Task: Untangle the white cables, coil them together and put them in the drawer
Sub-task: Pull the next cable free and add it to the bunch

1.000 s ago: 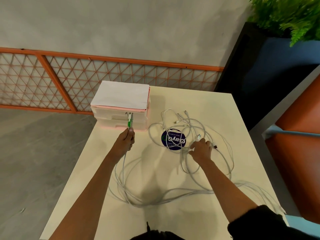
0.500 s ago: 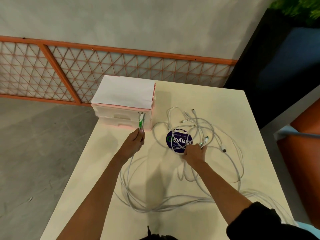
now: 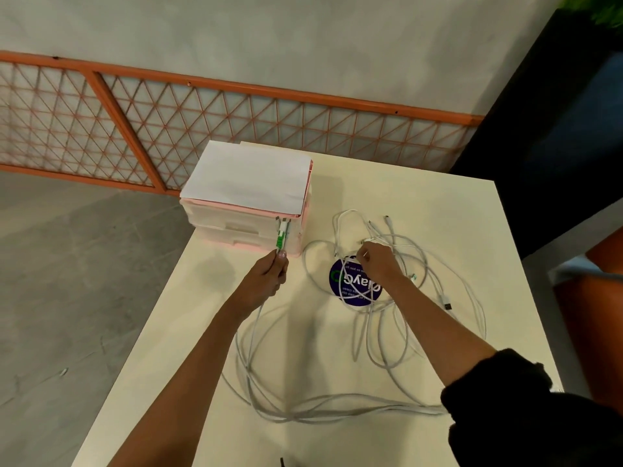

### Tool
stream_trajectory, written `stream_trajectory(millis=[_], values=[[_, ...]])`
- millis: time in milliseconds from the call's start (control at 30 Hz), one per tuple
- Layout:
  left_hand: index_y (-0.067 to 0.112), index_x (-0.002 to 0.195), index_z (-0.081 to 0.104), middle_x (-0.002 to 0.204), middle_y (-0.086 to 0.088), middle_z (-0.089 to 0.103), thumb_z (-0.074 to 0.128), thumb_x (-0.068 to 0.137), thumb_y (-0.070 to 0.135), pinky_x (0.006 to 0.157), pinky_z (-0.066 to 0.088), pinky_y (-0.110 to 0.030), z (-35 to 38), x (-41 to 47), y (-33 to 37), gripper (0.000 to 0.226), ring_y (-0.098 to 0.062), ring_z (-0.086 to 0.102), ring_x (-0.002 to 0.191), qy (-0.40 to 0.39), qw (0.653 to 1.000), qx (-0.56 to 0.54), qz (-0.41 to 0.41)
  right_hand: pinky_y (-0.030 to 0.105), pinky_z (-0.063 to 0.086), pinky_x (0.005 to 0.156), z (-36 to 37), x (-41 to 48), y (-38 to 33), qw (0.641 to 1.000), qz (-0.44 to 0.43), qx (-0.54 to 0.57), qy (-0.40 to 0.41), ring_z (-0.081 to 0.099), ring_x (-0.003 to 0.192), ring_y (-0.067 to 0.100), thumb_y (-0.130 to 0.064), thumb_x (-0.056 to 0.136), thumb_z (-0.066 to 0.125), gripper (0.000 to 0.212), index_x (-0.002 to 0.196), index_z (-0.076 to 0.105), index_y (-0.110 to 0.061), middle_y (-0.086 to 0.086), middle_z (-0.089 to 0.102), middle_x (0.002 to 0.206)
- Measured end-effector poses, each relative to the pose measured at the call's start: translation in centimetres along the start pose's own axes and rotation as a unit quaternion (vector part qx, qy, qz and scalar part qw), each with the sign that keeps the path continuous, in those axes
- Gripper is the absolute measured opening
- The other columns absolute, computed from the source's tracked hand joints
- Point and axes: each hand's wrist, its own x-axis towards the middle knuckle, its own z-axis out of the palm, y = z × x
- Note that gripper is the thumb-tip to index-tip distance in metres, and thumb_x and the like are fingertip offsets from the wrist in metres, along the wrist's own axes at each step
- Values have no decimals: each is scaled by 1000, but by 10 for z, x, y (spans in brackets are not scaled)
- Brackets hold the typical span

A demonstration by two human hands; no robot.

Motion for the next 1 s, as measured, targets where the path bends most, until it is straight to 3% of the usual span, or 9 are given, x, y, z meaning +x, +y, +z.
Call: stream_trajectory(millis=[100, 200, 300, 433, 533, 633, 700, 867, 1000], values=[[14, 75, 32, 55, 9, 29, 28, 105, 27, 44, 17, -18, 0, 4, 2, 34, -3, 21, 44, -3, 1000, 12, -8, 37, 43, 89, 10, 12, -7, 998, -53, -30, -17, 58, 103, 25, 1, 91, 44, 33, 113, 61, -16, 9, 60, 110], [13, 75, 34, 56, 6, 30, 27, 105, 29, 44, 20, -17, 0, 7, 3, 35, -5, 21, 44, -3, 1000, 26, -15, 37, 35, 98, 15, 26, -15, 991, -89, -92, -29, 52, 115, 26, 1, 93, 43, 49, 135, 47, -24, 8, 53, 121], [14, 75, 33, 57, 6, 30, 27, 105, 30, 45, 20, -18, 0, 9, 3, 35, -6, 21, 47, -6, 1000, 27, -14, 40, 31, 104, 17, 43, -21, 978, -106, -164, -66, 47, 122, 27, 0, 92, 45, 58, 143, 38, -27, 8, 47, 129], [15, 74, 31, 55, 11, 29, 28, 105, 31, 47, 21, -17, -4, 12, 3, 35, -7, 21, 49, -3, 1000, 17, -17, 38, 35, 99, 28, 56, -23, 971, -101, -216, -16, 52, 115, 26, -1, 91, 47, 35, 121, 54, -16, 8, 53, 122], [16, 74, 31, 53, 14, 30, 28, 105, 31, 47, 20, -19, -7, 16, 2, 34, -9, 21, 52, 2, 1000, 12, -19, 37, 33, 99, 31, 59, -22, 971, -74, -227, 3, 50, 113, 26, -6, 92, 47, 21, 100, 61, -20, 6, 55, 115], [15, 74, 32, 51, 14, 30, 28, 105, 30, 47, 20, -19, -7, 17, 2, 34, -9, 20, 52, 1, 1000, 7, -20, 41, 28, 104, 28, 59, -21, 950, -75, -302, 6, 38, 122, 29, -19, 92, 53, 16, 102, 62, -28, 5, 45, 126], [14, 74, 32, 52, 14, 30, 28, 105, 29, 47, 19, -19, -5, 16, 3, 34, -8, 20, 51, -2, 1000, 9, -17, 43, 29, 103, 27, 57, -19, 945, -87, -316, 22, 37, 121, 30, -15, 92, 54, 18, 102, 61, -28, 5, 42, 128], [13, 77, 33, 59, 6, 29, 27, 105, 31, 49, 19, -22, -2, 13, 7, 34, -8, 20, 52, -9, 1000, 22, -7, 48, 34, 92, 16, 53, -13, 948, -166, -234, 138, 47, 113, 34, 4, 80, 63, 27, 92, 61, -19, 6, 54, 120], [12, 76, 35, 58, 4, 34, 28, 105, 29, 48, 23, -18, 1, 11, 14, 34, -6, 26, 49, -1, 1000, 25, 6, 40, 32, 89, -18, 59, -31, 948, -199, -101, 227, 63, 95, 26, -1, 84, 62, 18, 89, 58, -17, 0, 67, 94]])
